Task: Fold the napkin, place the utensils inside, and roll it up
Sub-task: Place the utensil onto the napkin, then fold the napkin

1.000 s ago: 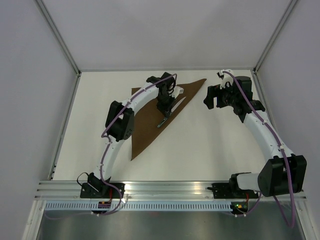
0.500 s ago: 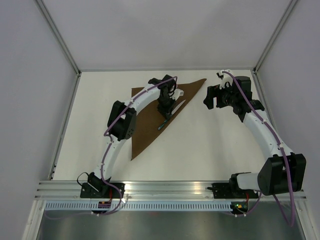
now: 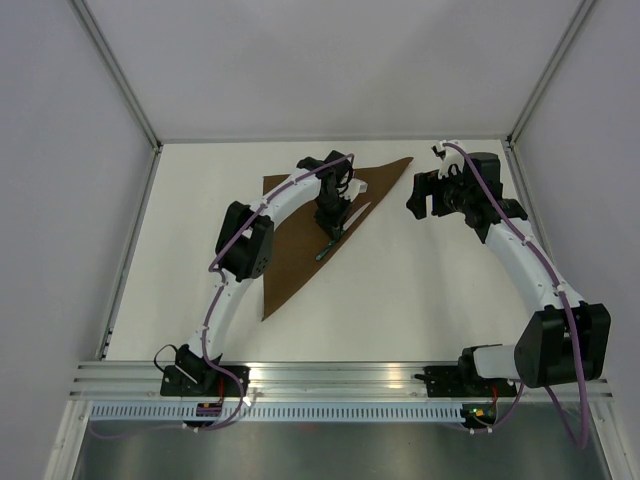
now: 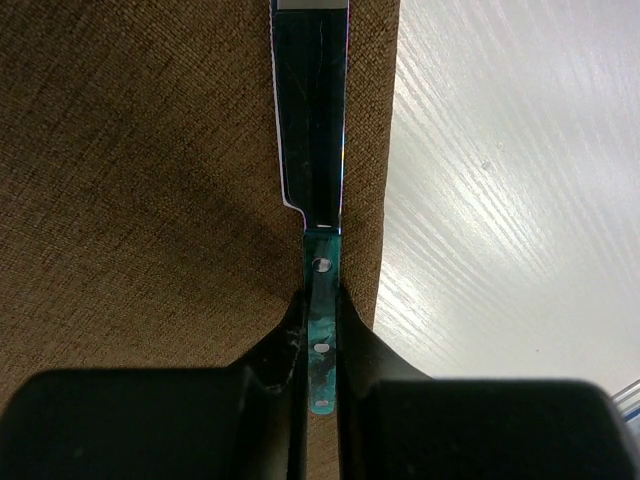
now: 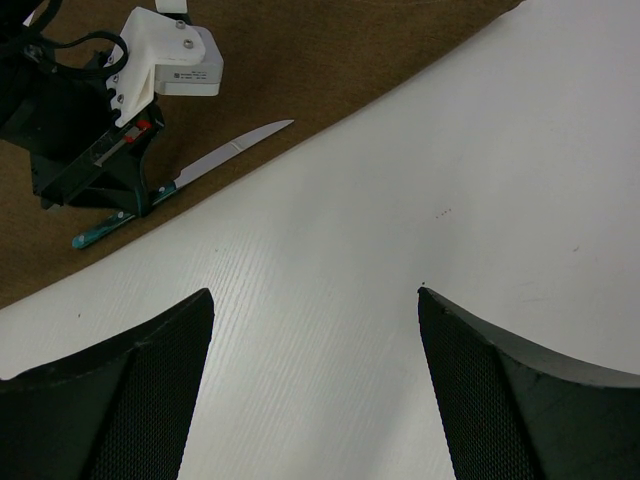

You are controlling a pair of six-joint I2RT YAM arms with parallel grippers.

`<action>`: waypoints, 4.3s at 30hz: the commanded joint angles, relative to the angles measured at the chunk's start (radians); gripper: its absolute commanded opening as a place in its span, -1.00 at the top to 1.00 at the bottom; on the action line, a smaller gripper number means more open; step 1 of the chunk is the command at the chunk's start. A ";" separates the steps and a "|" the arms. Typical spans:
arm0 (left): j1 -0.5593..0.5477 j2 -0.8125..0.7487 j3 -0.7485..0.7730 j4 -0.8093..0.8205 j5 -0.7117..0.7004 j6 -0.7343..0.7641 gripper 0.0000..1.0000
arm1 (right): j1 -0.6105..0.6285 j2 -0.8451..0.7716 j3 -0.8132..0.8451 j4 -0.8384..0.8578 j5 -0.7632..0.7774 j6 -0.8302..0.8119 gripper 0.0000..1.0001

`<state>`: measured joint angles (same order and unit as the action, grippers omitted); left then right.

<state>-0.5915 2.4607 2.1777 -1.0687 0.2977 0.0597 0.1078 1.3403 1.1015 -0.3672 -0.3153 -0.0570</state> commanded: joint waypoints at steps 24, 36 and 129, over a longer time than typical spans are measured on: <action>-0.008 -0.143 0.031 0.062 -0.003 -0.090 -0.02 | 0.004 0.020 0.008 0.007 -0.019 -0.014 -0.76; 0.120 -0.639 -0.369 0.275 -0.193 -0.369 -0.04 | 0.285 0.030 -0.049 0.082 0.059 -0.170 -0.62; 0.246 -1.264 -0.657 0.263 -0.264 -0.400 -0.13 | 1.302 0.672 0.018 0.706 0.696 -0.448 -0.06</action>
<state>-0.3481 1.1942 1.5146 -0.7822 0.0101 -0.2943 1.4101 1.9965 1.0794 0.3023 0.3679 -0.5125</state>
